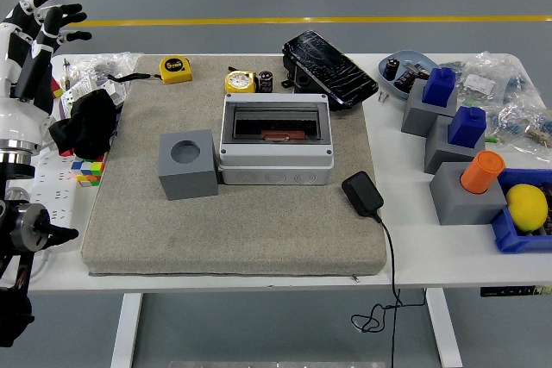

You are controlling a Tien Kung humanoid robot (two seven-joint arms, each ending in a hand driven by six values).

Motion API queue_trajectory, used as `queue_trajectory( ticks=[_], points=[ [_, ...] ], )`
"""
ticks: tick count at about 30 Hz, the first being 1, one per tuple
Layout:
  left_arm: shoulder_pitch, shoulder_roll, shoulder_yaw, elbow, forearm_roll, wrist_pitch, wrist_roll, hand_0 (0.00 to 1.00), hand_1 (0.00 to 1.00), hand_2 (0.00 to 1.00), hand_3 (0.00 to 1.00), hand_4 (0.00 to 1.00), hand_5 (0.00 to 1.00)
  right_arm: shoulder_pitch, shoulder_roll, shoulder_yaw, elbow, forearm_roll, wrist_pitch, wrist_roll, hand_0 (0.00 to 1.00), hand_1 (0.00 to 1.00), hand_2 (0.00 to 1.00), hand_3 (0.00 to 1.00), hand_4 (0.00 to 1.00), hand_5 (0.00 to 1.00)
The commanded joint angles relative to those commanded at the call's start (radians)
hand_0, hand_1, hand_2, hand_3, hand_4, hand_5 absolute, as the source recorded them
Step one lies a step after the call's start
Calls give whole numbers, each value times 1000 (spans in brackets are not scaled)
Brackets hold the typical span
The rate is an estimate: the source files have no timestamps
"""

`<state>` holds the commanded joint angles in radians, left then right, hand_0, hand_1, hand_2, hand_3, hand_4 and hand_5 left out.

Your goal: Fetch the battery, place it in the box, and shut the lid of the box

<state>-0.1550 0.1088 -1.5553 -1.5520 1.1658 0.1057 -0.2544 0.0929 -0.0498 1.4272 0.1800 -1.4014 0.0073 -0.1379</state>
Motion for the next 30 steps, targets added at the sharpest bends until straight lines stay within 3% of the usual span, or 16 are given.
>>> queue_trajectory(
  ticks=[30],
  points=[
    [-1, -8, -17, -19, 4, 1, -2, 455, 636, 595, 665, 998, 612, -3, 2, -7, 0, 19, -3, 8, 647, 644, 670, 582, 998, 551]
  ],
)
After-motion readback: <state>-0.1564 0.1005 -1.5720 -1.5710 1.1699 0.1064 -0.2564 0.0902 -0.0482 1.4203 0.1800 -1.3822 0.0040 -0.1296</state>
